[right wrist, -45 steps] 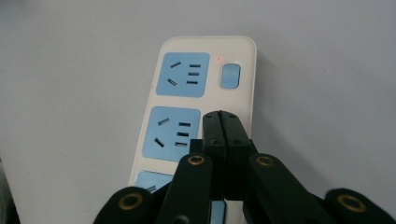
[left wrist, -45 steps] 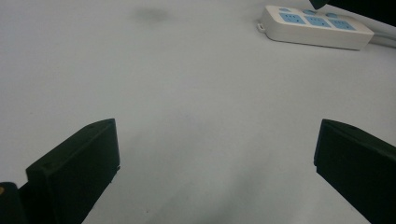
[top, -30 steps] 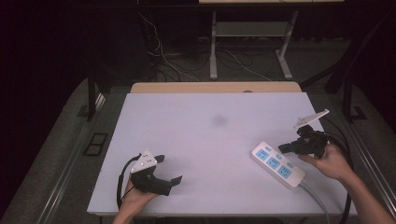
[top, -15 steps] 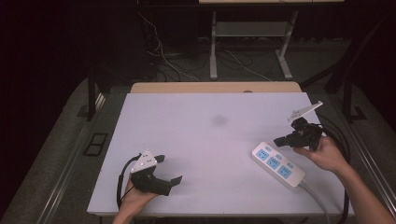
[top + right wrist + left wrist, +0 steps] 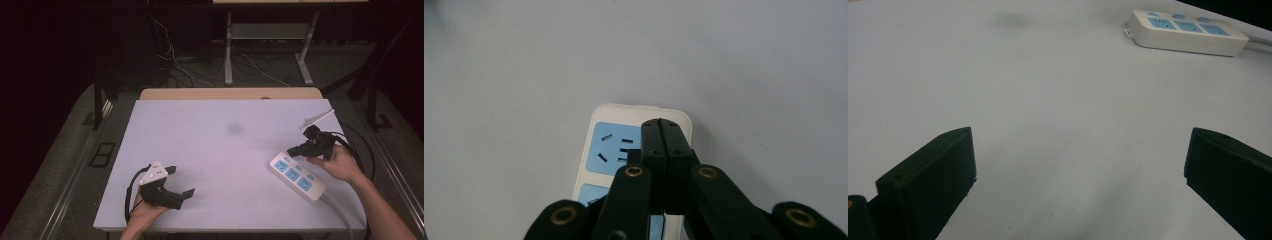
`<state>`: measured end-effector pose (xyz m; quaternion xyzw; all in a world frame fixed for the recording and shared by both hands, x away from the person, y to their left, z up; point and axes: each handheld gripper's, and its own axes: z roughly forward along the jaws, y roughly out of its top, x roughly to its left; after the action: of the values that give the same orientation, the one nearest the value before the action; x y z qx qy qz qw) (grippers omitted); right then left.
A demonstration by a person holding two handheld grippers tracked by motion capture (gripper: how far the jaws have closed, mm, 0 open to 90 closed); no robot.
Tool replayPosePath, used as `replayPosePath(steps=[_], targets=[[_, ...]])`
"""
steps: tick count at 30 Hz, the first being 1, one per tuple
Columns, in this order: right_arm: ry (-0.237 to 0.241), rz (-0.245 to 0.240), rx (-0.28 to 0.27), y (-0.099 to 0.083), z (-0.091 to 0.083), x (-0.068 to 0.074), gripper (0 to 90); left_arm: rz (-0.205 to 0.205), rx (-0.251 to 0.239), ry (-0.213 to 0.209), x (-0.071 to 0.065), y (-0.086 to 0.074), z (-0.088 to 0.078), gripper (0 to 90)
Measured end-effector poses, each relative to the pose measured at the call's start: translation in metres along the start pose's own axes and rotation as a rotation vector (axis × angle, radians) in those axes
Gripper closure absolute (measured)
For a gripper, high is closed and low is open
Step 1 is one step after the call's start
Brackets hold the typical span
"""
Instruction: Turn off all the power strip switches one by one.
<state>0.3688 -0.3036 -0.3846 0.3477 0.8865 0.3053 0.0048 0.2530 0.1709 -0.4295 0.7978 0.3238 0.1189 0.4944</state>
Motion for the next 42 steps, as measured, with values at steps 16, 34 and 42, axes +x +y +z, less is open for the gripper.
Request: replayPosePath(steps=[16,34,42], targets=[[0.014,-0.003,0.039,0.002,0.017,-0.002,90.0,0.001,0.001,-0.001,0.0,0.0,0.0,0.0],[0.0,-0.009,0.042,-0.004,0.026,-0.003,90.0,0.007,0.003,-0.003,-0.001,0.0,0.001,0.0],[0.014,0.004,0.035,-0.005,0.026,-0.005,90.0,0.011,0.003,-0.001,-0.001,0.001,0.0,0.0]])
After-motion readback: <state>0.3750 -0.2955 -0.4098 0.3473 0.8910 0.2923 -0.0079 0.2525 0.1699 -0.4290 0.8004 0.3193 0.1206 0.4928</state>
